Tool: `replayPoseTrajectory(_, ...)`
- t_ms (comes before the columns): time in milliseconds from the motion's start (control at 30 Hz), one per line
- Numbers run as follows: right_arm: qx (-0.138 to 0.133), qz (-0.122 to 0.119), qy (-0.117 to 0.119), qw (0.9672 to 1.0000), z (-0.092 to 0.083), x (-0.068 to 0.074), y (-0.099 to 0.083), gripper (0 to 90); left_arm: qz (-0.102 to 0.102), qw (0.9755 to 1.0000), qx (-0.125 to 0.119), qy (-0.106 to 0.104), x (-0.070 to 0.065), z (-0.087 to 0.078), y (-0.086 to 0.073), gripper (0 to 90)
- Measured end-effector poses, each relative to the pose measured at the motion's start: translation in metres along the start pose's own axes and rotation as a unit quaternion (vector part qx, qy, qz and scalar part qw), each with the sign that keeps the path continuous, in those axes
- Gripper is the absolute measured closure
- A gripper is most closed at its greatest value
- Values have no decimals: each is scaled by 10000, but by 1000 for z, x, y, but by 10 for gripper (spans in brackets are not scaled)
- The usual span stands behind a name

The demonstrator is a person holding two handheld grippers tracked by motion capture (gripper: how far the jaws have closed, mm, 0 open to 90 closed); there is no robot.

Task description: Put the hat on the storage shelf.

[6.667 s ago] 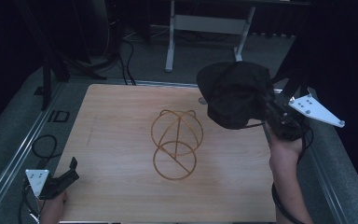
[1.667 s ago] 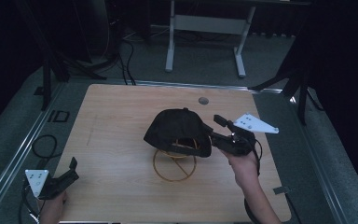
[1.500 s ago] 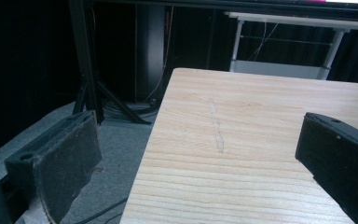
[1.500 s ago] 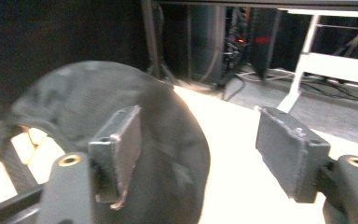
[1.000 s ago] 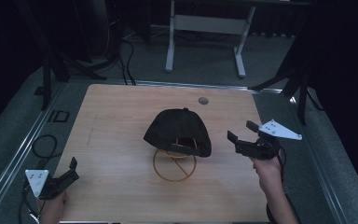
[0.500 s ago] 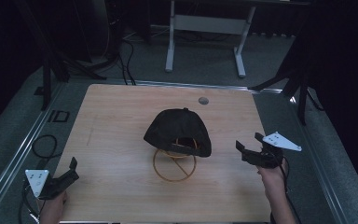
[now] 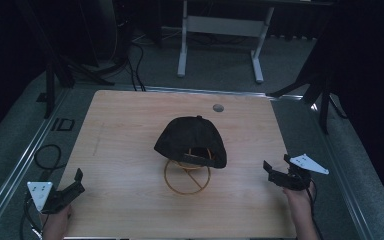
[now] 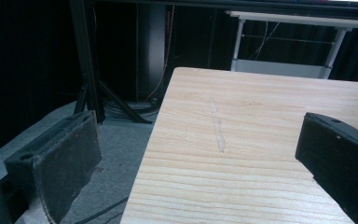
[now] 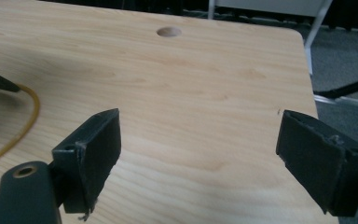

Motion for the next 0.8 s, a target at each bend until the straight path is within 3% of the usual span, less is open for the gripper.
replayPoseTrajectory(333,104,-23,-213,9997,-11,-17,-23,139,12,10000,-15,-4,0,0,0,5)
replayPoseTrajectory(800,265,269,-646,9972,-28,-37,-43,140,9,10000,-14,-13,0,0,0,5)
Point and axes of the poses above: each handheld gripper's, and its own axes: z roughly forward along the jaws, y roughly out of its top, x roughly to its left, the point moved 2 cm from there along z, roughly forward along the jaws, and after that the axes turned 12 degrees about -x, right-handed, at the moved point
